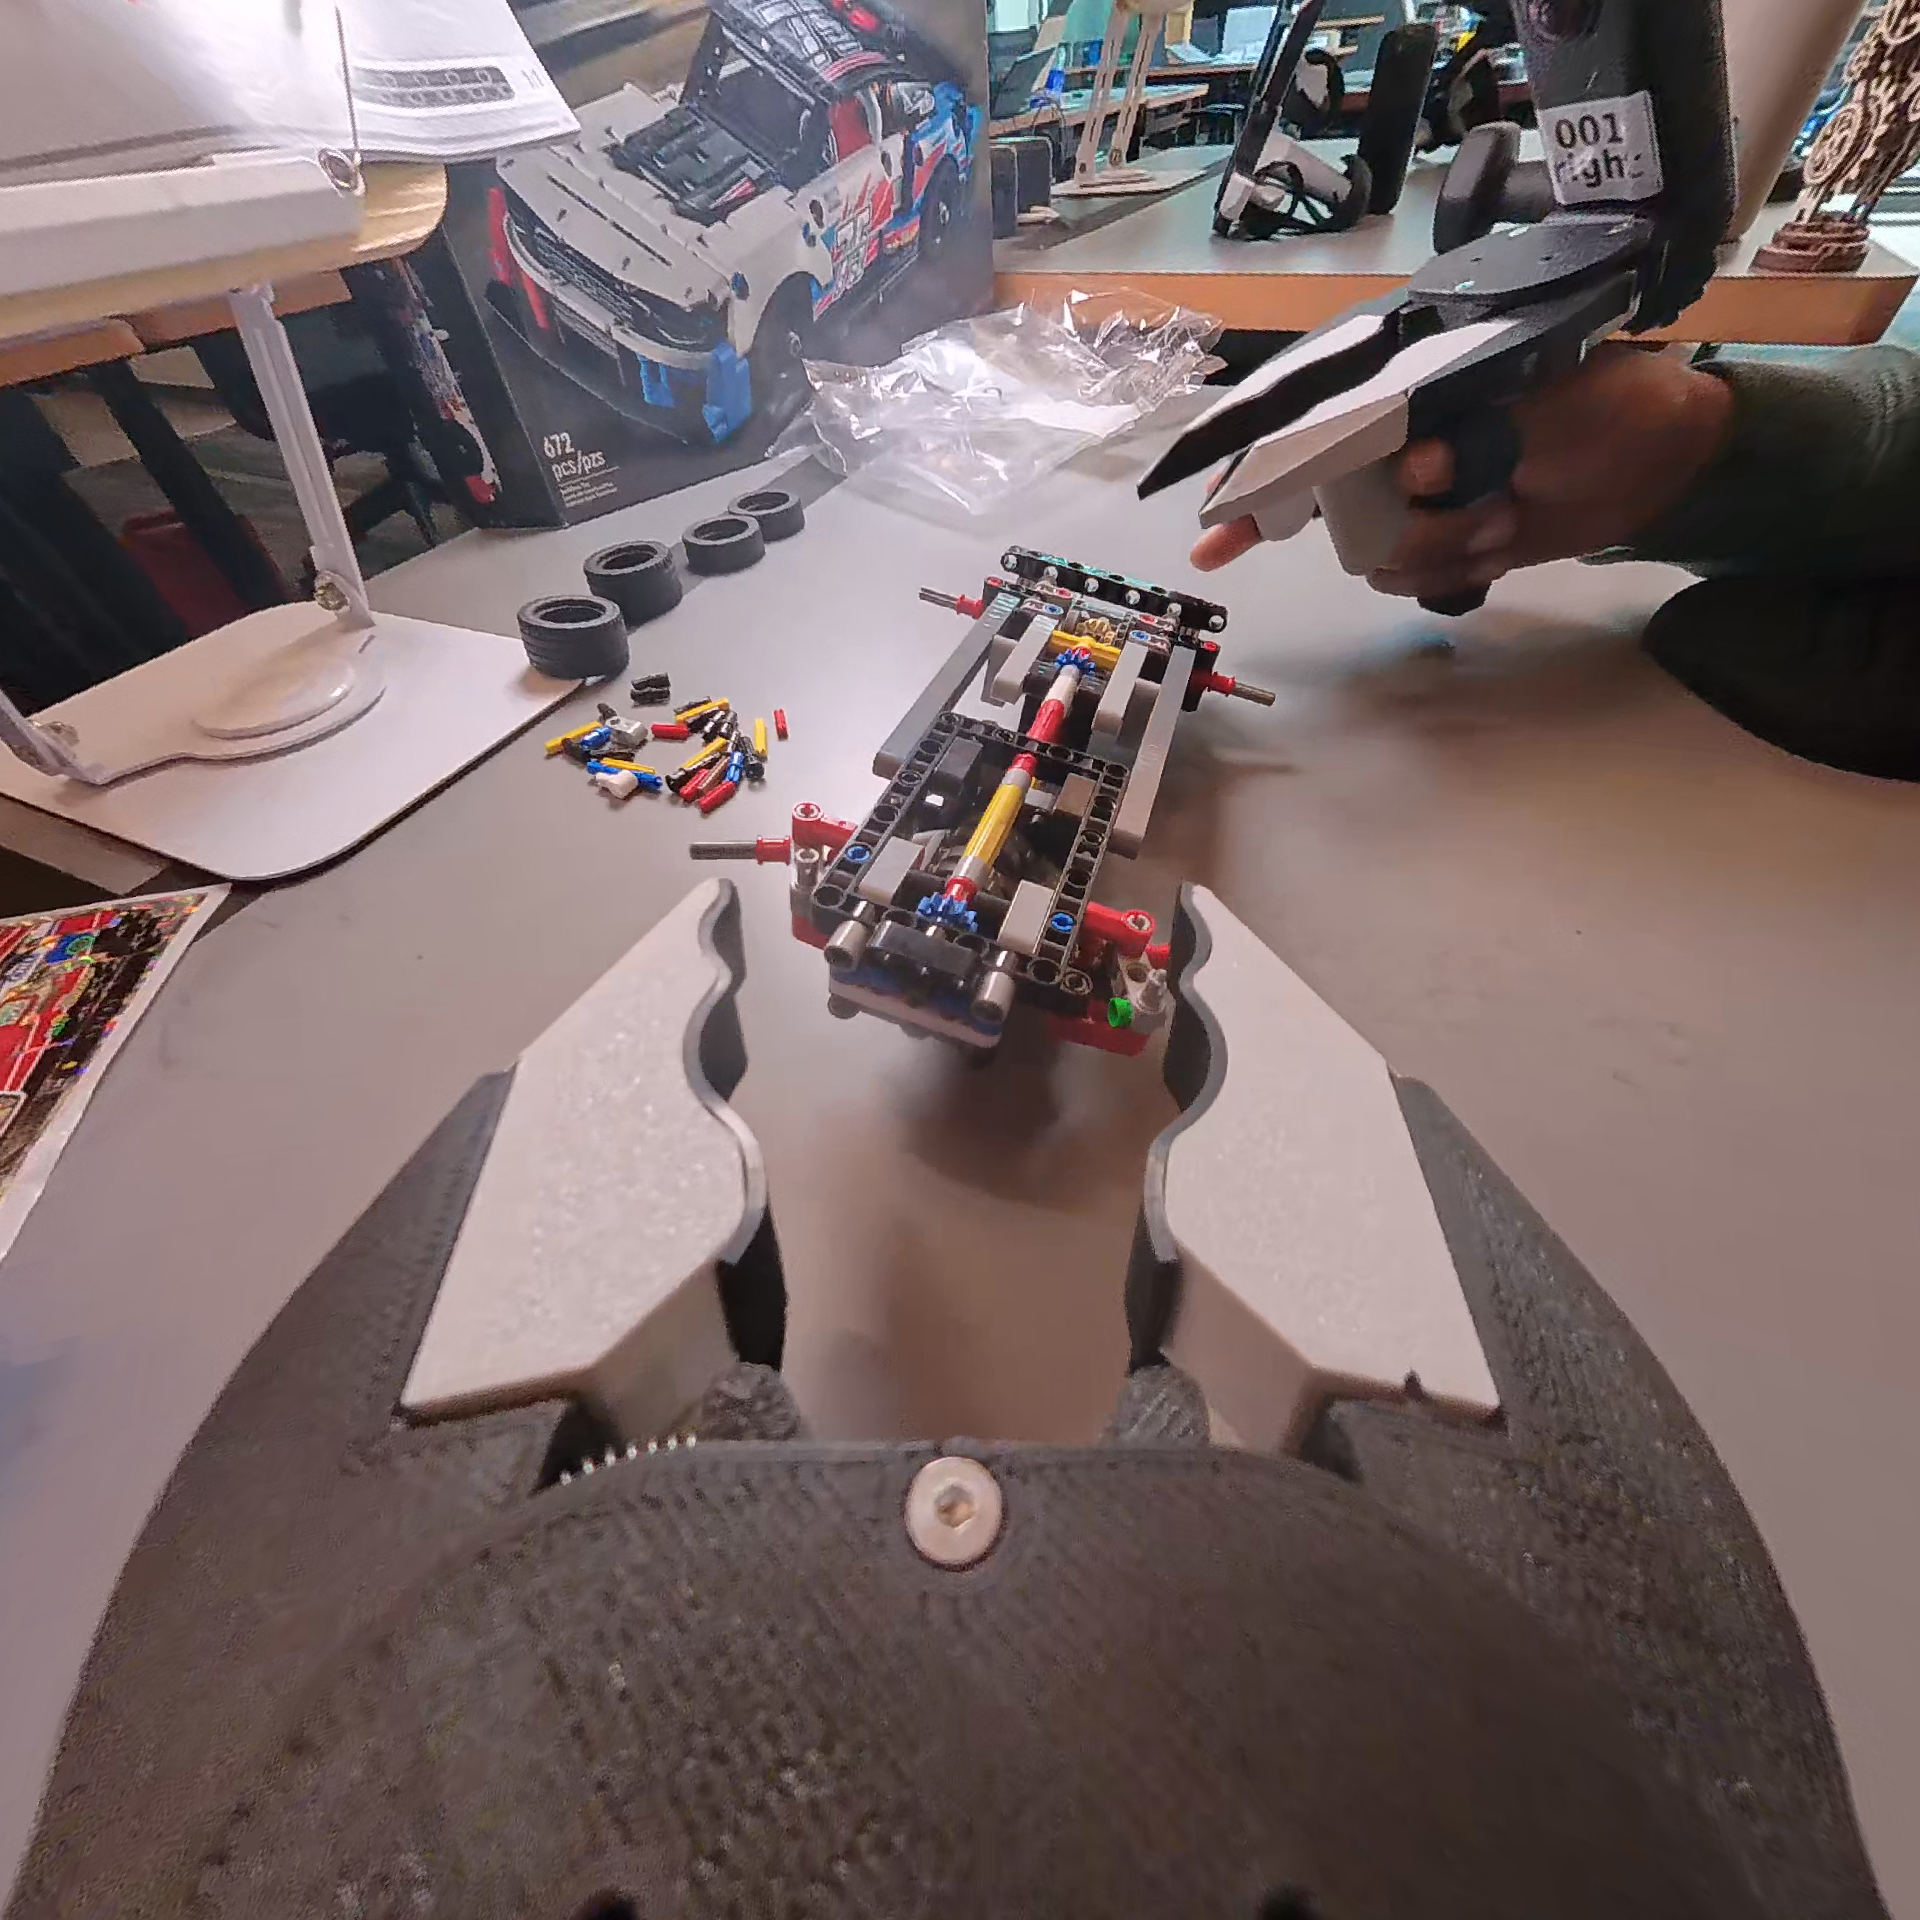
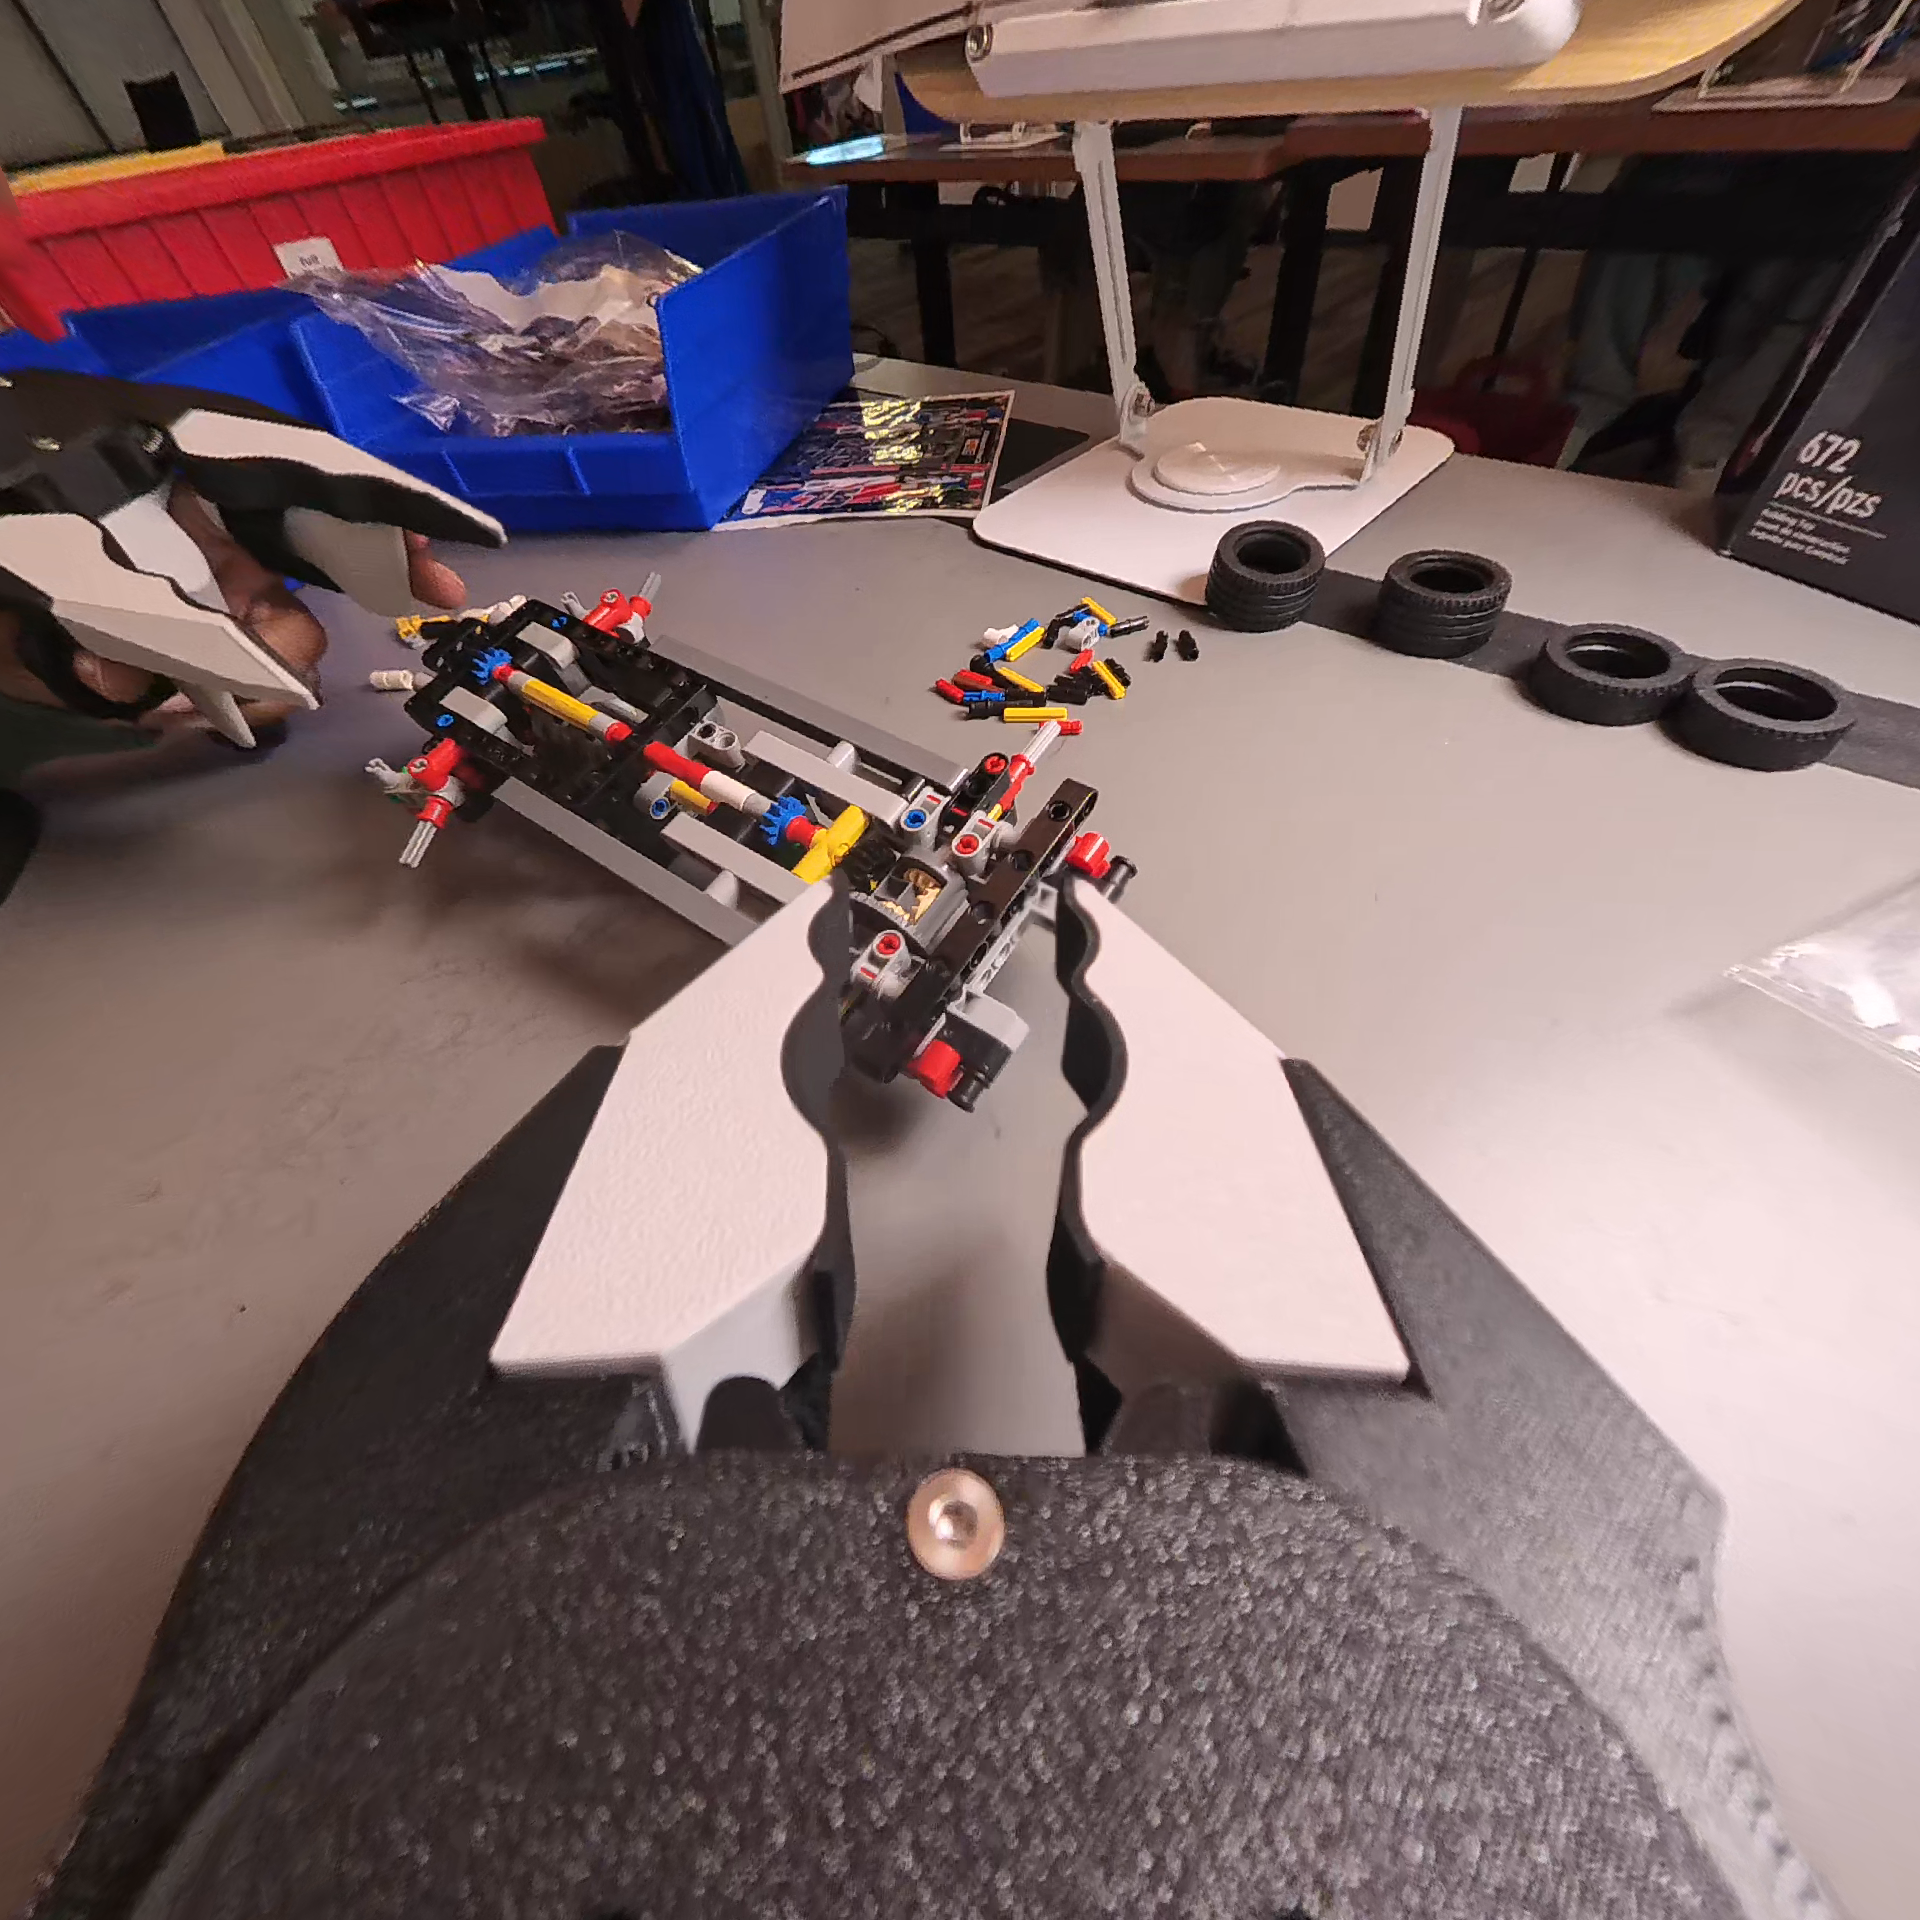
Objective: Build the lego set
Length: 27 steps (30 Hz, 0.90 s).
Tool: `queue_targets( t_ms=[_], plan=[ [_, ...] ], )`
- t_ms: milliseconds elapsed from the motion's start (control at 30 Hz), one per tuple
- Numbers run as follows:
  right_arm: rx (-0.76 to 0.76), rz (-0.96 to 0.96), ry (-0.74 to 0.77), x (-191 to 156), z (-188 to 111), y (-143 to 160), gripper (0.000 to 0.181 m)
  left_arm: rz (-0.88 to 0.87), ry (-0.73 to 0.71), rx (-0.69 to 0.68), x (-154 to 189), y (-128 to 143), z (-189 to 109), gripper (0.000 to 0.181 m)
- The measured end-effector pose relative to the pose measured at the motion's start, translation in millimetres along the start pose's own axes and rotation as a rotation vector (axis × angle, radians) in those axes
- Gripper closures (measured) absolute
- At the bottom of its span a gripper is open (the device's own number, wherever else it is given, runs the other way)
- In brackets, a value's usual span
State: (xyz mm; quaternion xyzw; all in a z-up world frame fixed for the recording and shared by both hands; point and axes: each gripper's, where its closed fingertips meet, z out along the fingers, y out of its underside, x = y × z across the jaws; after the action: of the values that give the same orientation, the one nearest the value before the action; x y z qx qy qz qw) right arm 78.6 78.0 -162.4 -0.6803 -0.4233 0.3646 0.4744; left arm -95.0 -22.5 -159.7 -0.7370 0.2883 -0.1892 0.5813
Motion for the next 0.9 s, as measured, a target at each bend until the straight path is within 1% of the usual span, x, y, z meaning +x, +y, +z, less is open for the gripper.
queue_targets(
  t_ms=[67, 100, 200, 267, 367, 533, 667, 900],
  plan=[
    [0.0, -0.015, 0.02, 3, 0, -1, 0.136, 0.005, 0.017, -0.013, 4, 2, 4, 0.1],
    [-0.006, -0.019, 0.027, 5, 0, 0, 0.134, 0.012, 0.022, -0.025, 6, 5, 6, 0.1],
    [-0.019, -0.017, 0.027, 8, -2, 3, 0.136, 0.028, 0.051, -0.056, 12, 10, 10, 0.108],
    [-0.025, -0.017, 0.029, 12, -4, 4, 0.136, 0.046, 0.04, -0.07, 12, 13, 11, 0.111],
    [-0.051, -0.027, 0.006, 11, -6, 7, 0.135, 0.066, 0.017, -0.077, 10, 13, 11, 0.124],
    [-0.088, -0.098, -0.003, 3, -5, 15, 0.133, 0.092, -0.002, -0.083, 11, 14, 12, 0.131],
    [-0.124, -0.138, 0.001, -1, -1, 23, 0.133, 0.096, -0.011, -0.08, 11, 13, 12, 0.132],
    [-0.096, -0.235, 0.022, -4, -3, 17, 0.132, 0.108, -0.013, -0.077, 13, 12, 12, 0.129]
  ],
)
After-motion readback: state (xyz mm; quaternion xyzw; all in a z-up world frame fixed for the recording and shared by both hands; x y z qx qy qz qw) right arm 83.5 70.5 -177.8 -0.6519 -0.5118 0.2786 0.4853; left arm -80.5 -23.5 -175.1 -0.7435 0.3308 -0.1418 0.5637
